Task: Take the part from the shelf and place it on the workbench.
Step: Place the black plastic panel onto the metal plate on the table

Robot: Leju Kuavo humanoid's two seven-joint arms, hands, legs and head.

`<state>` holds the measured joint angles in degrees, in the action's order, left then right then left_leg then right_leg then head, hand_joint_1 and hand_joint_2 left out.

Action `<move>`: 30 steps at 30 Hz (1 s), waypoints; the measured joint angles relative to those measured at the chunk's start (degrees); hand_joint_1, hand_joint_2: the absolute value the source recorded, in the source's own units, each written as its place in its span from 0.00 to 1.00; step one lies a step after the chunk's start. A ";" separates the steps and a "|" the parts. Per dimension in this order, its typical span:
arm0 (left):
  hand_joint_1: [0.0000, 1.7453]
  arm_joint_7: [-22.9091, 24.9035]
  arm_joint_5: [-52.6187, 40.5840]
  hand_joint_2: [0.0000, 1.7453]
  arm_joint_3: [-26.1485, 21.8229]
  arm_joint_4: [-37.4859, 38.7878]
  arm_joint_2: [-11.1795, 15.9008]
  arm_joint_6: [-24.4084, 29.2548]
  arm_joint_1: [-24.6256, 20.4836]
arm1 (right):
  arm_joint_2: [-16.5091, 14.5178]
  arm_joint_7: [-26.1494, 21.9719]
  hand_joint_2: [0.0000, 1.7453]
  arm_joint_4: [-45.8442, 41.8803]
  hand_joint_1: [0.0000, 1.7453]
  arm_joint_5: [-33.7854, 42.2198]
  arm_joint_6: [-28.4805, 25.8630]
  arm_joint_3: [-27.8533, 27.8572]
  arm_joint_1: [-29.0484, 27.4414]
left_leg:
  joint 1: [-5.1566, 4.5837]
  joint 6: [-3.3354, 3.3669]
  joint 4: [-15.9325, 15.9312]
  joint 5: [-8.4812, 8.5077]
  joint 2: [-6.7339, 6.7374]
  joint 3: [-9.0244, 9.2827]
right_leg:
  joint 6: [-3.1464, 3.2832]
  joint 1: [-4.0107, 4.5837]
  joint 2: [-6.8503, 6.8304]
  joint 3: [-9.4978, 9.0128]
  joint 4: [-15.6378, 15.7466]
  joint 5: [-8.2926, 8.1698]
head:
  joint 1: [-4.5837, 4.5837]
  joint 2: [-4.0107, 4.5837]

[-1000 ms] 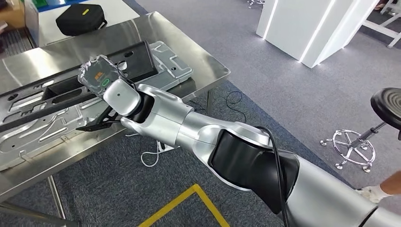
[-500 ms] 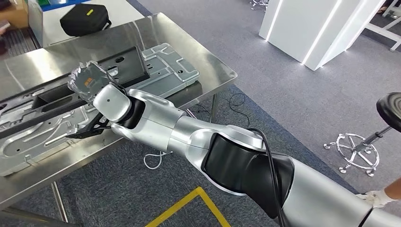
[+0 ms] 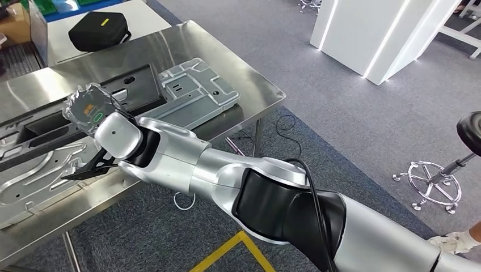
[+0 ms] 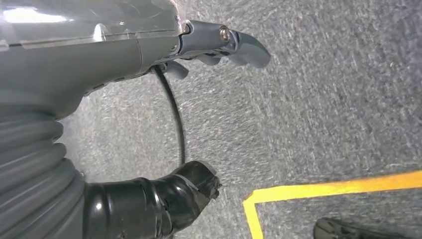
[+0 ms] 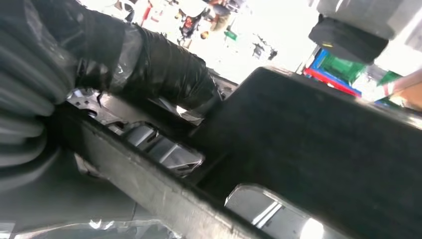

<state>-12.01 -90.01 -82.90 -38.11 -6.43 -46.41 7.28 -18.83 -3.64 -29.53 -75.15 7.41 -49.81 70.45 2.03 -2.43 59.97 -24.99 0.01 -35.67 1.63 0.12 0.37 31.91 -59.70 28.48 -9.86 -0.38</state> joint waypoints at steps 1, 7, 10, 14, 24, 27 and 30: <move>0.00 0.04 -0.01 1.00 0.00 0.14 0.01 0.04 -0.01 | 0.14 -0.25 1.00 0.05 1.00 0.28 0.26 0.00 0.25 | -0.15 0.50 -0.06 -0.31 -0.06 0.03 | -0.22 0.15 0.07 0.10 -0.15 0.16 | 0.03 0.00; 0.00 0.14 0.00 1.00 0.00 2.39 0.80 2.35 -0.18 | 1.56 -2.01 1.00 0.27 1.00 2.82 2.96 0.00 3.16 | -0.05 2.67 -0.17 -1.14 -0.07 0.82 | -1.58 -0.26 -0.10 5.67 -11.00 5.01 | 0.02 0.01; 0.00 0.14 0.00 1.00 0.00 4.28 1.62 3.40 -0.27 | 2.43 -2.22 1.00 0.55 1.00 3.88 3.96 0.00 4.28 | -0.38 2.95 -0.17 -1.89 -0.20 1.69 | -1.24 -0.23 -0.09 10.43 -16.47 4.33 | 0.02 0.01; 0.00 0.14 0.00 1.00 -0.01 6.27 2.31 4.00 -0.36 | 3.15 -2.39 1.00 0.75 1.00 4.55 4.33 0.02 5.52 | -0.75 2.68 -0.47 -2.98 -0.37 3.26 | 1.50 0.93 -0.12 6.22 -3.31 -4.27 | 0.09 0.01; 0.00 0.14 0.00 1.00 -0.02 9.08 3.96 4.99 -0.77 | 3.81 -3.19 1.00 1.18 1.00 6.32 4.78 0.04 6.35 | -0.25 0.21 12.32 -8.09 -0.18 -3.65 | 2.38 0.81 -0.32 0.99 2.94 -3.61 | 0.12 0.01; 0.00 0.14 0.00 1.00 -0.02 9.58 4.24 5.09 -0.75 | 3.85 -3.36 1.00 1.49 1.00 6.68 4.80 0.04 6.09 | 0.12 -0.42 7.51 -2.50 -0.06 -3.31 | 1.86 0.61 -0.22 0.00 1.87 -1.95 | 0.11 0.01; 0.00 0.14 0.00 1.00 -0.03 10.03 4.44 5.16 -0.80 | 3.89 -3.43 1.00 1.64 1.00 7.14 4.78 0.04 6.13 | -0.08 -0.04 0.24 0.38 -0.13 -0.35 | 0.86 0.74 -0.08 -0.08 0.34 -0.32 | 0.12 0.01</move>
<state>-11.87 -90.01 -82.94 -28.09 -1.99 -41.25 6.48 -14.94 -7.07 -27.89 -68.01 12.20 -49.77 76.58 1.96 -2.47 60.21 -24.61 -0.12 -36.02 2.49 0.86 0.29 31.83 -59.36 28.15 -9.73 -0.37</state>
